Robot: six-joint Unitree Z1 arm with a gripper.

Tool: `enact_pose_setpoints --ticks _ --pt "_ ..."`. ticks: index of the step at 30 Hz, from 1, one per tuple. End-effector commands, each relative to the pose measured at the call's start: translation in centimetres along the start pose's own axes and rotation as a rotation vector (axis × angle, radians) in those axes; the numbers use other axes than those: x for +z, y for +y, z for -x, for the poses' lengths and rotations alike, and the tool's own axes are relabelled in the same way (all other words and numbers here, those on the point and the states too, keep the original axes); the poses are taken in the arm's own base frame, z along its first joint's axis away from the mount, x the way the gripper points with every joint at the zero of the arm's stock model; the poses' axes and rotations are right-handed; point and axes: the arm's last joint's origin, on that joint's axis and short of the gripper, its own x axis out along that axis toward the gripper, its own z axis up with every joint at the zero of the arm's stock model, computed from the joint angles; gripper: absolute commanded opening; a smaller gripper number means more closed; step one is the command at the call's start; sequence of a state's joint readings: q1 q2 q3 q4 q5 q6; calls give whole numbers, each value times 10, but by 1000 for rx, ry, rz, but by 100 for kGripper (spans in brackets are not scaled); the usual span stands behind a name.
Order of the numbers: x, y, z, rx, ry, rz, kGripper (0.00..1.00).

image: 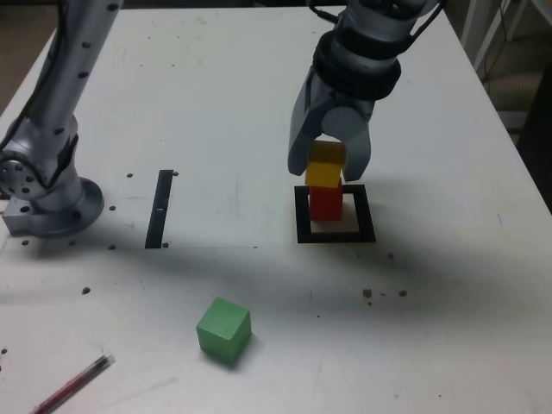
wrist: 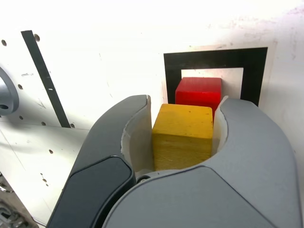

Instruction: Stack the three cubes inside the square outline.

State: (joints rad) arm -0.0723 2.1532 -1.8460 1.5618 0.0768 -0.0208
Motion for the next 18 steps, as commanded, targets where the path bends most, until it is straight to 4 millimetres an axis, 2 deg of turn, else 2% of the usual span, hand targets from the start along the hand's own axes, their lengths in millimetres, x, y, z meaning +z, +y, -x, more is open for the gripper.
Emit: enact_pose_setpoints --ticks 1,7,14,18 --pt "-2 3 0 -2 1 -1 19" --pt "-3 4 3 -7 -21 -4 22" --pt "-2 6 -6 -28 -12 4 36" --pt "-1 7 -6 -37 -17 2 38"
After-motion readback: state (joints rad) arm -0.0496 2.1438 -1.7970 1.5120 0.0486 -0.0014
